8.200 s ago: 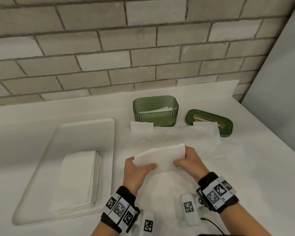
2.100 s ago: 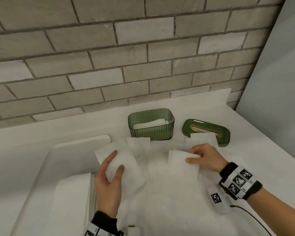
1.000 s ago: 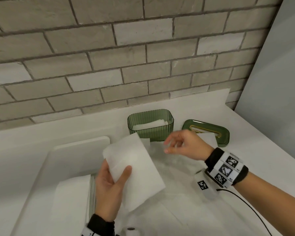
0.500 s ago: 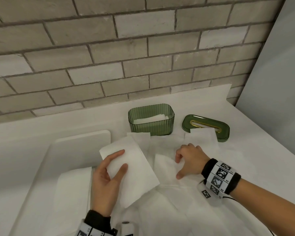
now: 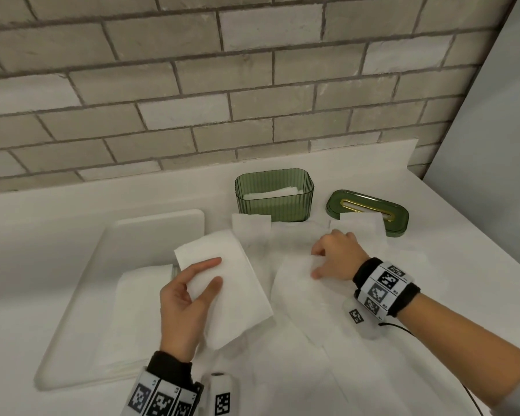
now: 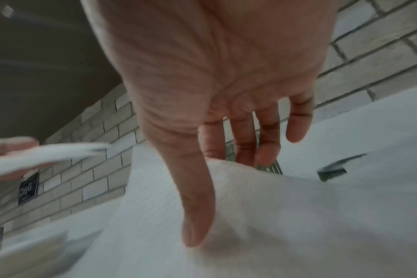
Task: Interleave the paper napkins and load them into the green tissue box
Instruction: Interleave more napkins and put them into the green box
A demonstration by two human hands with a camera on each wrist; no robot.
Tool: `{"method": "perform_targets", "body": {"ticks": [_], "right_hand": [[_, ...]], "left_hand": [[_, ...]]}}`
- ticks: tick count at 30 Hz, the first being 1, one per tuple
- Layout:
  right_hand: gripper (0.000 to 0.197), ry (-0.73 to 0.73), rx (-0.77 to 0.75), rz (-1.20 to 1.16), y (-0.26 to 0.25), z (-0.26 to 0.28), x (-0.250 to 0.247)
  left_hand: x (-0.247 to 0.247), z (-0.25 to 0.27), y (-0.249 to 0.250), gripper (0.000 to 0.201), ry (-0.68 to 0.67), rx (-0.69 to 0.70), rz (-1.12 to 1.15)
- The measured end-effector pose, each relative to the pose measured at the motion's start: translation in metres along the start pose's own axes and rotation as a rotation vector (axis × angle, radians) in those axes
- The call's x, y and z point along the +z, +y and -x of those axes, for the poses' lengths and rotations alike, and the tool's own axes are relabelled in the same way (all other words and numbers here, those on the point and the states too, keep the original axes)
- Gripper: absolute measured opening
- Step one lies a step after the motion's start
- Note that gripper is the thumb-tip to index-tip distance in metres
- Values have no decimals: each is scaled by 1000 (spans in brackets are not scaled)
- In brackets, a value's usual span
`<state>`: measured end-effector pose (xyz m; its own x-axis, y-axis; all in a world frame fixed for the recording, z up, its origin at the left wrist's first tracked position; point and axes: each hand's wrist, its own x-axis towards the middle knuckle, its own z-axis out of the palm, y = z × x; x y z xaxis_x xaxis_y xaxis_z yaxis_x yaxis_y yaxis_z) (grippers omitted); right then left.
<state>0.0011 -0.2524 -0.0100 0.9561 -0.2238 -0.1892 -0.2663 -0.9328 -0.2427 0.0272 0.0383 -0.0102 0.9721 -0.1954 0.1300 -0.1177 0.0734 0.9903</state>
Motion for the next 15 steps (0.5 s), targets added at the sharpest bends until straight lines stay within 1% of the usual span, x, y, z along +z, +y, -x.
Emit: {"method": "perform_targets", "body": {"ticks": [1, 3, 5, 7, 9, 11, 13, 15], "right_hand": [[27, 25, 0, -9, 0, 3, -6], [22, 58, -23, -100, 0, 11, -22], [19, 97, -100, -291, -5, 25, -45], [15, 118, -182, -590, -15, 42, -70], [24, 89, -229, -962, -25, 57, -89], [33, 59, -252, -1228, -30, 69, -98], [34, 52, -249, -1389, -35, 73, -97], [31, 54, -213, -1482, -40, 74, -88]], "left_hand": [[-1, 2, -2, 28, 3, -7, -4], [-3, 4, -7, 28, 6, -35, -15], [-3, 6, -14, 30, 11, -72, -18], [2, 7, -14, 32, 9, -80, -11], [10, 8, -10, 27, 12, -61, 12], [19, 10, -1, 22, -12, -52, 67], [26, 13, 9, 37, -68, -72, 179], [34, 18, 20, 52, -100, -113, 303]]}}
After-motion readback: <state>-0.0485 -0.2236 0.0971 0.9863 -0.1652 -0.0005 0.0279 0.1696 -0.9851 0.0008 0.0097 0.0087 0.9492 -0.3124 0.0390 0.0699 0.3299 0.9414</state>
